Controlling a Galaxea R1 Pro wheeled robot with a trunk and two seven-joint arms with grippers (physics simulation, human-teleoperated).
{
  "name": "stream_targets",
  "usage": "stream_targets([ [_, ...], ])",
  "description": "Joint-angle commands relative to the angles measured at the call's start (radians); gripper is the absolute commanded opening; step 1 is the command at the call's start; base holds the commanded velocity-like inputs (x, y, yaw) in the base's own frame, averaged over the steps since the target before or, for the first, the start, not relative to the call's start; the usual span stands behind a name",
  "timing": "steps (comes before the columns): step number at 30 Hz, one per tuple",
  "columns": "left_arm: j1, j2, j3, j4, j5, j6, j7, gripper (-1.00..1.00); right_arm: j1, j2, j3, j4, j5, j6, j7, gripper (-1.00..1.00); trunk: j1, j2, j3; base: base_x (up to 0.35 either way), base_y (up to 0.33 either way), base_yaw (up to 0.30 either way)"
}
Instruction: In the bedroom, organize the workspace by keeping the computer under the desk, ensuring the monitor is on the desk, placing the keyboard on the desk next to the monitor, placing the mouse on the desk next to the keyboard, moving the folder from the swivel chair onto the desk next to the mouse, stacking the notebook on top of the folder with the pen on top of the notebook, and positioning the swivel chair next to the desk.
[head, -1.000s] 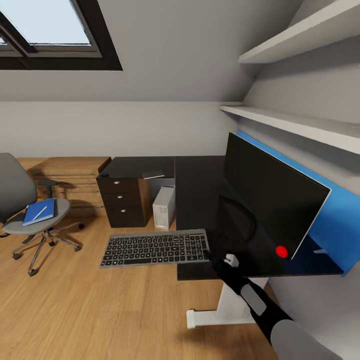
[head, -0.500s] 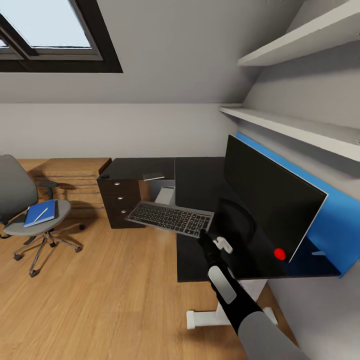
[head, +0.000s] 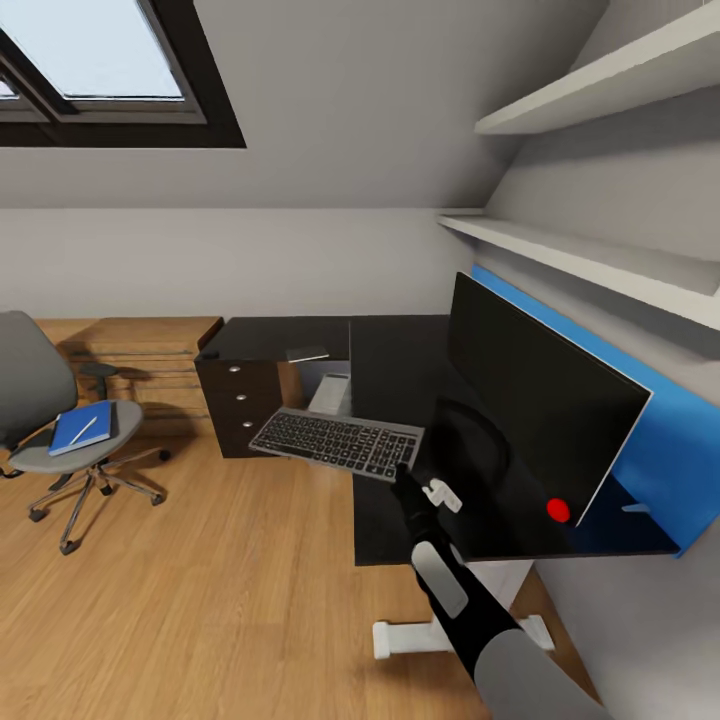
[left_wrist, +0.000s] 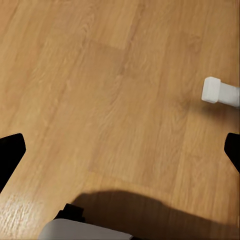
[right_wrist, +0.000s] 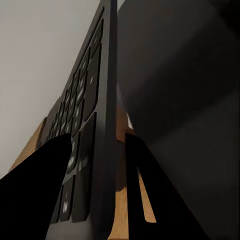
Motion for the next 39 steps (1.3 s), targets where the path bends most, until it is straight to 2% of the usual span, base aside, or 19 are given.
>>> stream_targets([
  [1, 0.000, -0.003, -0.008, -0.002, 0.009, -0.007, 0.009, 1.00, -0.001, 0.000, 0.003, 0.007, -0.003, -0.006, 0.002, -1.00, 0.000, -0.001, -0.001, 0.000, 0.000, 0.000],
  [9, 0.000, 0.013, -0.011, -0.007, 0.011, -0.004, 0.011, 1.00, 0.000, 0.000, -0.006, 0.051, 0.020, 0.005, -0.007, -1.00, 0.000, -0.001, -0.001, 0.000, 0.000, 0.000],
  [17, 0.000, 0.015, -0.011, -0.007, 0.011, -0.004, 0.011, 1.00, 0.000, 0.000, -0.007, 0.044, 0.015, 0.004, -0.003, -1.00, 0.000, -0.001, -0.001, 0.000, 0.000, 0.000],
  [26, 0.000, 0.015, -0.011, -0.007, 0.011, -0.004, 0.011, 1.00, 0.000, 0.000, -0.008, 0.042, 0.012, -0.063, -0.004, -1.00, 0.000, -0.001, -0.001, 0.000, 0.011, 0.000],
  [39, 0.000, 0.015, -0.011, -0.007, 0.011, -0.004, 0.012, 1.00, 0.000, 0.000, -0.008, 0.042, 0.012, -0.065, -0.003, -1.00, 0.000, -0.001, -0.001, 0.000, 0.273, 0.000],
])
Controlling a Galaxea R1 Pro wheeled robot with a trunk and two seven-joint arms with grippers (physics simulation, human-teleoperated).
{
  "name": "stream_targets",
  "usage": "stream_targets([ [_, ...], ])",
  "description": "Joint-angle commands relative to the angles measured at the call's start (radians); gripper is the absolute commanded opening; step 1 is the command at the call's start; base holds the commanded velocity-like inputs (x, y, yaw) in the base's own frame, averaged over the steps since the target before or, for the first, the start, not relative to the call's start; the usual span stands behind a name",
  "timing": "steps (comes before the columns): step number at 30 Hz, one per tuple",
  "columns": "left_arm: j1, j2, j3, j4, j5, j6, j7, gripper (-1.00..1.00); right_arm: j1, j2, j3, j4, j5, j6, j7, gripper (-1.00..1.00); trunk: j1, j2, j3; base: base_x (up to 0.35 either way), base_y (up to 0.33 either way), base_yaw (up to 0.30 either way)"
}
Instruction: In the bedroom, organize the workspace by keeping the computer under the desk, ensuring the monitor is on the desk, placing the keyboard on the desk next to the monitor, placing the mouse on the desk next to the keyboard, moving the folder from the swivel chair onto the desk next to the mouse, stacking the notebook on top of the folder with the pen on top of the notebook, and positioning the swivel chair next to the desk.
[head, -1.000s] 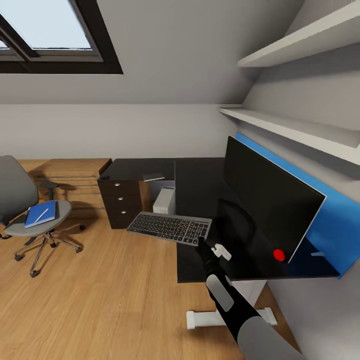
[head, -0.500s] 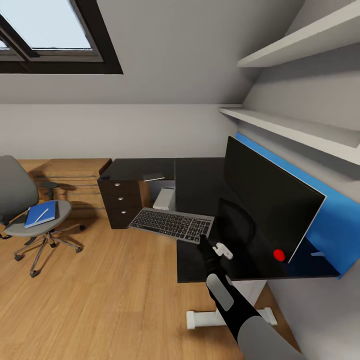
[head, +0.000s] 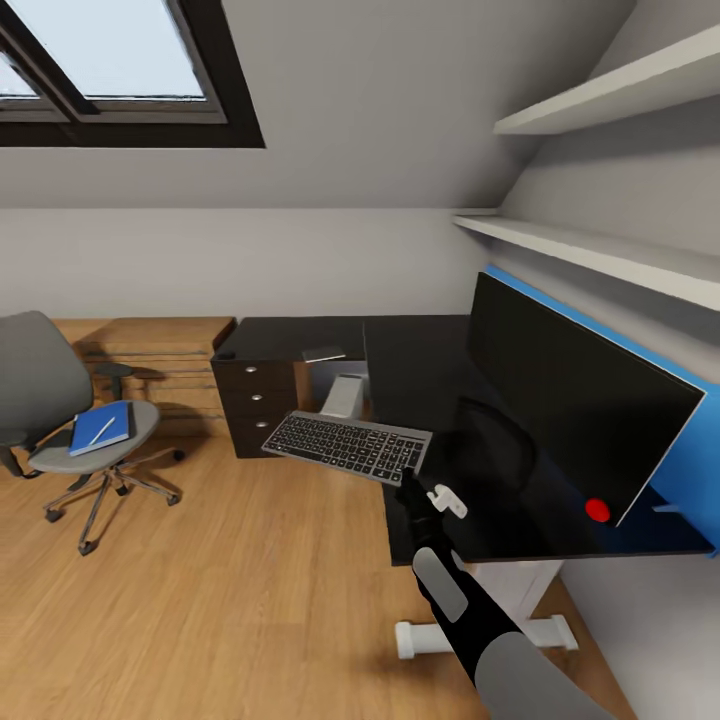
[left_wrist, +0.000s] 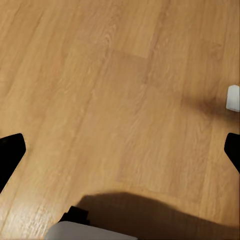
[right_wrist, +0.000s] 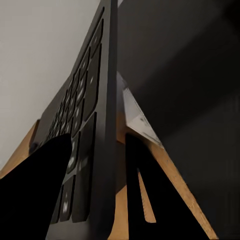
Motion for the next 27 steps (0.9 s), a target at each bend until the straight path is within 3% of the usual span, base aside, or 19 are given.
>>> stream_targets([
  [1, 0.000, 0.002, -0.008, -0.002, 0.009, -0.004, 0.009, 1.00, -0.001, 0.000, 0.004, 0.001, -0.008, -0.006, 0.001, -1.00, 0.000, -0.001, -0.001, -0.005, 0.267, 0.000],
  [7, 0.000, 0.002, -0.008, -0.002, 0.009, -0.004, 0.008, 1.00, -0.001, 0.000, 0.006, 0.002, -0.010, -0.005, 0.000, -1.00, 0.000, -0.001, -0.001, -0.045, 0.129, 0.000],
  [24, 0.000, 0.001, -0.009, 0.000, 0.010, -0.004, 0.007, 1.00, -0.001, 0.000, 0.005, 0.003, -0.010, -0.006, 0.017, -1.00, 0.000, -0.001, -0.001, -0.001, 0.002, 0.000],
  [26, 0.000, 0.001, -0.010, 0.000, 0.011, -0.004, 0.006, 1.00, -0.001, 0.000, 0.005, 0.006, -0.011, -0.025, 0.015, -1.00, 0.000, -0.001, -0.001, 0.000, 0.000, 0.000],
  [27, 0.000, 0.000, -0.010, 0.001, 0.011, -0.004, 0.006, 1.00, -0.001, 0.000, 0.005, 0.007, -0.042, -0.086, 0.014, -1.00, 0.000, -0.001, -0.001, 0.000, 0.000, 0.000],
])
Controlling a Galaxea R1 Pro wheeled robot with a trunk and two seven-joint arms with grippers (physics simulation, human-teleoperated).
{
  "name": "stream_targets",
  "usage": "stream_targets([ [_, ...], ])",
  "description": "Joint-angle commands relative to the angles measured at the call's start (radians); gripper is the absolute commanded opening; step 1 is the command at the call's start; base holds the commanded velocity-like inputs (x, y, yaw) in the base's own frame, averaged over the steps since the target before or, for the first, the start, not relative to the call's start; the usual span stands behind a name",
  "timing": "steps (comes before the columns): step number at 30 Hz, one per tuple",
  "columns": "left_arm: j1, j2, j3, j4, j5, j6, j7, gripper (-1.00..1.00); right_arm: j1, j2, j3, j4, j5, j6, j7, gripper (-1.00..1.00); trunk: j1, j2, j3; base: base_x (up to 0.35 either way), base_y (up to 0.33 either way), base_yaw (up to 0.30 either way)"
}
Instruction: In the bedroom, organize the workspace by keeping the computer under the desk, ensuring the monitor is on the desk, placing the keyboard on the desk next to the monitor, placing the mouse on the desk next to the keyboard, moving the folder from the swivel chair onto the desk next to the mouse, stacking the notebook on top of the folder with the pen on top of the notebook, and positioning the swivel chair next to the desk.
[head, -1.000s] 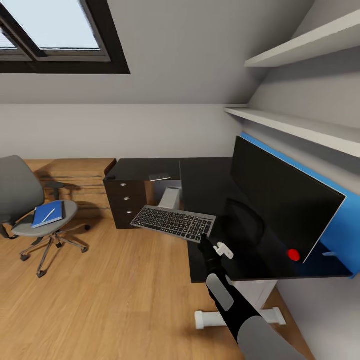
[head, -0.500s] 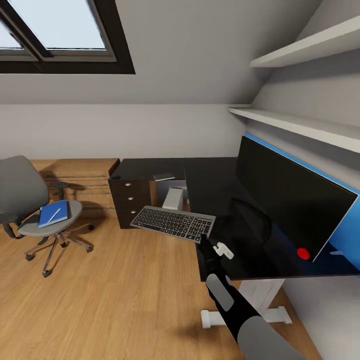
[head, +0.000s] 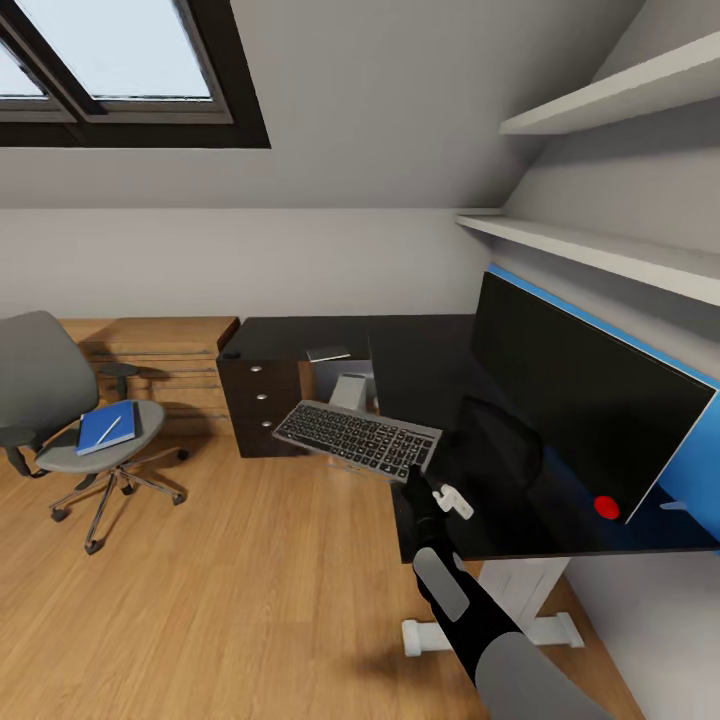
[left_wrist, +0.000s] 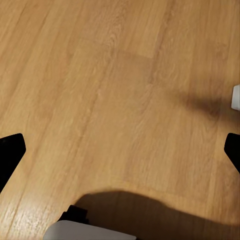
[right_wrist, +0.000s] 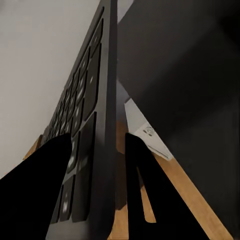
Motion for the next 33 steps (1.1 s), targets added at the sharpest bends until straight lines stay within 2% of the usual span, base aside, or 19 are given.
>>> stream_targets([
  [1, 0.000, 0.002, -0.009, -0.002, 0.008, -0.004, 0.009, 1.00, -0.001, 0.000, 0.008, 0.002, -0.044, -0.044, 0.002, -1.00, 0.000, -0.001, -0.001, 0.000, 0.000, 0.000],
  [2, 0.000, 0.002, -0.009, -0.001, 0.008, -0.004, 0.009, 1.00, -0.001, 0.000, 0.008, 0.002, -0.081, -0.071, 0.002, -1.00, 0.000, -0.001, -0.001, 0.000, 0.000, 0.000],
  [3, 0.000, 0.002, -0.010, 0.000, 0.008, -0.004, 0.009, 1.00, -0.001, 0.000, 0.008, 0.002, -0.197, -0.141, 0.002, -1.00, 0.000, -0.001, -0.001, 0.000, 0.000, 0.000],
  [6, 0.000, 0.002, -0.010, 0.000, 0.008, -0.004, 0.009, 1.00, -0.001, 0.000, 0.009, 0.004, -0.260, -0.204, 0.002, -1.00, 0.000, -0.001, -0.001, 0.000, 0.000, 0.000],
  [13, 0.000, 0.001, -0.010, 0.000, 0.008, -0.004, 0.009, 1.00, -0.001, 0.000, 0.009, 0.019, -0.282, -0.241, 0.001, -1.00, 0.000, -0.001, -0.001, 0.000, 0.000, 0.000],
  [20, 0.000, 0.002, -0.010, 0.000, 0.006, -0.004, 0.009, 1.00, -0.001, 0.000, 0.012, 0.032, -0.406, -0.356, 0.001, -1.00, 0.000, -0.001, -0.001, 0.000, 0.000, 0.000],
  [27, 0.000, 0.002, -0.009, 0.000, 0.006, -0.004, 0.009, 1.00, -0.001, 0.000, 0.012, 0.040, -0.444, -0.380, -0.018, -1.00, 0.000, -0.001, -0.001, 0.000, 0.000, 0.000],
  [29, 0.000, 0.002, -0.009, -0.001, 0.006, -0.004, 0.010, 1.00, -0.001, 0.000, 0.013, 0.045, -0.474, -0.403, -0.044, -1.00, 0.000, -0.001, -0.001, 0.000, 0.000, 0.000],
  [33, 0.000, 0.002, -0.008, -0.001, 0.006, -0.004, 0.010, 1.00, -0.001, 0.000, 0.014, 0.045, -0.491, -0.456, -0.060, -1.00, 0.000, -0.001, -0.001, 0.000, 0.000, 0.000],
])
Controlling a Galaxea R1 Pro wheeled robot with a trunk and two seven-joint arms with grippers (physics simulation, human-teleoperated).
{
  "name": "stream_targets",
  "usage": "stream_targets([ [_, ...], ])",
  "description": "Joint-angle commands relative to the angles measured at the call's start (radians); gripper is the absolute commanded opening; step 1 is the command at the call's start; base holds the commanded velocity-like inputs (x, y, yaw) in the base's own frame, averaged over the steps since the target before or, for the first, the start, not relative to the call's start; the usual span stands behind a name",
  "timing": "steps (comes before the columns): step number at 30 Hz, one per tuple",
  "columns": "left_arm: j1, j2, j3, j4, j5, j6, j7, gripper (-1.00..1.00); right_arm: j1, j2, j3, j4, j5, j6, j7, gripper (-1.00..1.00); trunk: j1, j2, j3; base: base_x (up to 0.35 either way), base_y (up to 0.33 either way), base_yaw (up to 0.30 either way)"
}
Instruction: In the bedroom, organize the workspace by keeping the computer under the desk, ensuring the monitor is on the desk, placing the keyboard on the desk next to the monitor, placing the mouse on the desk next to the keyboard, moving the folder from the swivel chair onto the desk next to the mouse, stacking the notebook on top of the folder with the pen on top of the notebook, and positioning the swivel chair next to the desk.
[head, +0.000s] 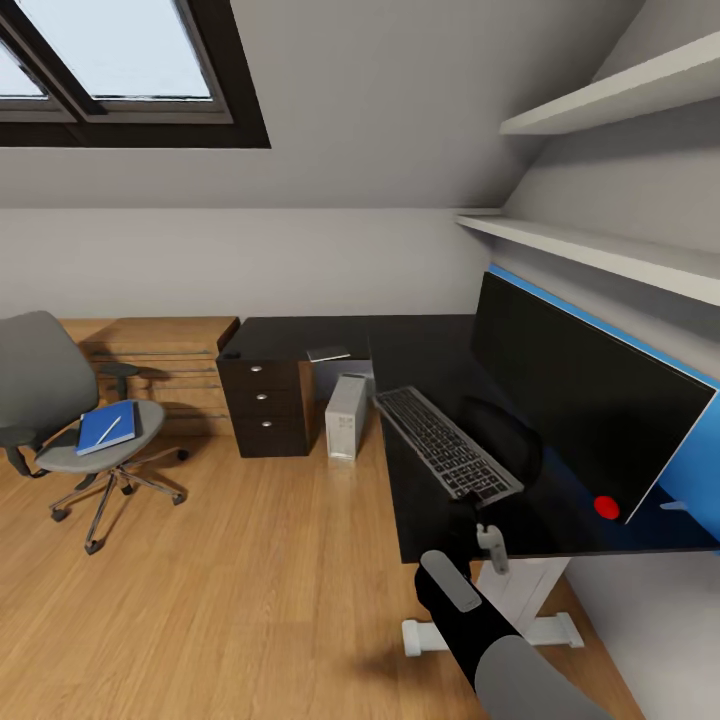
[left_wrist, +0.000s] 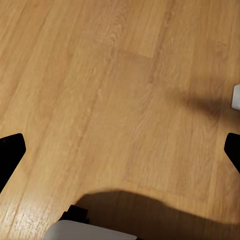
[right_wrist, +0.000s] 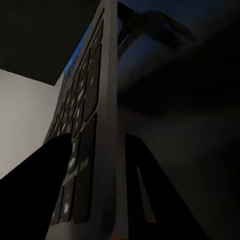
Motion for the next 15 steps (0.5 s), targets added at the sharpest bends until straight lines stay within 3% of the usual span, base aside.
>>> stream_targets([
  [1, 0.000, 0.002, -0.008, -0.002, 0.009, -0.004, 0.008, 1.00, -0.001, 0.000, 0.004, -0.002, 0.000, -0.008, -0.002, -1.00, 0.000, -0.001, -0.001, 0.000, 0.000, 0.000],
  [15, 0.000, 0.003, -0.008, -0.002, 0.009, -0.004, 0.008, 1.00, -0.001, 0.000, 0.005, -0.034, -0.001, 0.033, 0.002, -1.00, 0.000, -0.001, -0.001, 0.000, 0.000, 0.000],
])
